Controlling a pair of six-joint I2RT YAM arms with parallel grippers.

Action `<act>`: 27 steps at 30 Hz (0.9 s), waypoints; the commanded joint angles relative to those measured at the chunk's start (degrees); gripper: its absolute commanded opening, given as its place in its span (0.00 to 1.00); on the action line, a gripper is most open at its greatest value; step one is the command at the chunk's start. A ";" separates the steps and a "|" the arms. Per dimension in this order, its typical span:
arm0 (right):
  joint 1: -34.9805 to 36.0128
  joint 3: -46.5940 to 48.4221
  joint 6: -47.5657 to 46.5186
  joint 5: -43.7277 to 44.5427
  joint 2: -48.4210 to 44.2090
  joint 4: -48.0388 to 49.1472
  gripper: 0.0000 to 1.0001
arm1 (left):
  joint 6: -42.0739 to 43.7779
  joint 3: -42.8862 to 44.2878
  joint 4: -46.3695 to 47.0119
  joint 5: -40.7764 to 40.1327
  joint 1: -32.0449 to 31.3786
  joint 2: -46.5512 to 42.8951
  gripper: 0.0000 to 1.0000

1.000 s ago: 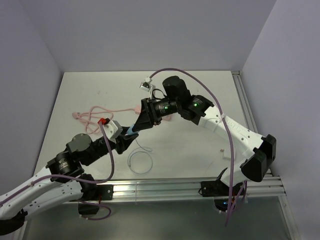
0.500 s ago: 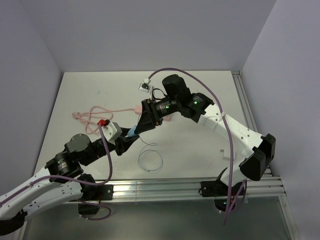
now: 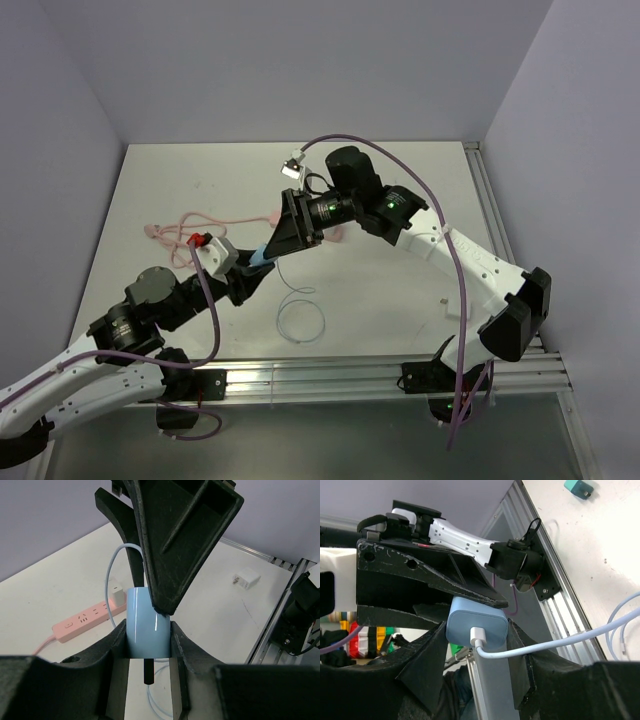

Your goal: Insert the plug

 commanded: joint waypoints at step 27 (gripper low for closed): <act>2.78 5.90 2.86 -4.65 2.81 -0.37 0.00 | 1.36 1.52 1.75 -3.98 -1.46 2.24 0.01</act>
